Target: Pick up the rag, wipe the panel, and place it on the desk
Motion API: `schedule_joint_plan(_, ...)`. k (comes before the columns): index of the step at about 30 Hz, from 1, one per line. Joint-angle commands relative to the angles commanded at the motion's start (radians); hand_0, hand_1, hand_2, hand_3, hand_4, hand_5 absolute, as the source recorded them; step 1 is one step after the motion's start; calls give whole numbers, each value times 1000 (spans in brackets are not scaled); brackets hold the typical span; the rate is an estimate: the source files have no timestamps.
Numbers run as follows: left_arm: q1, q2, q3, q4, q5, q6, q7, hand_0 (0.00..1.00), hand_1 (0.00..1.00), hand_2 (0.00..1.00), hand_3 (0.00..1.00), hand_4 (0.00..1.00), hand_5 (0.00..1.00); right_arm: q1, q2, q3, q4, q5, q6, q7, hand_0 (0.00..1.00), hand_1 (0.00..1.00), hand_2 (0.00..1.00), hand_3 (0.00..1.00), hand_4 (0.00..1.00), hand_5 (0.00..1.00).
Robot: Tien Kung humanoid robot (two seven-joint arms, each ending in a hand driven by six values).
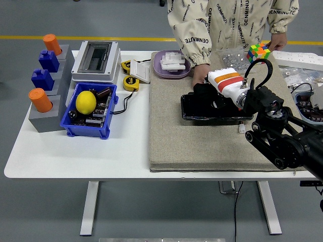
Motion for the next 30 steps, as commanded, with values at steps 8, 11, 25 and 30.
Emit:
schedule_joint_plan(8, -1, 1, 5, 0, -1, 0, 0, 604, 636, 636, 560, 635, 444, 6, 37, -19, 29, 2, 2, -5, 220, 311, 377, 374, 909, 32)
schedule_joint_plan(11, 1, 2, 8, 0, -2, 0, 0, 604, 636, 636, 560, 635, 444, 7, 54, -27, 34, 6, 3, -6, 220, 311, 377, 374, 909, 32)
schedule_joint_plan(25, 7, 4, 15, 1, -5, 0, 0, 603, 635, 636, 560, 634, 443, 0, 57, -60, 11, 8, 3, -6, 223, 311, 377, 374, 910, 32)
schedule_joint_plan(30, 8, 4, 16, 1, -5, 0, 0, 604, 636, 637, 560, 634, 443, -8, 28, -40, -23, 0, 4, -7, 221, 311, 377, 375, 910, 32)
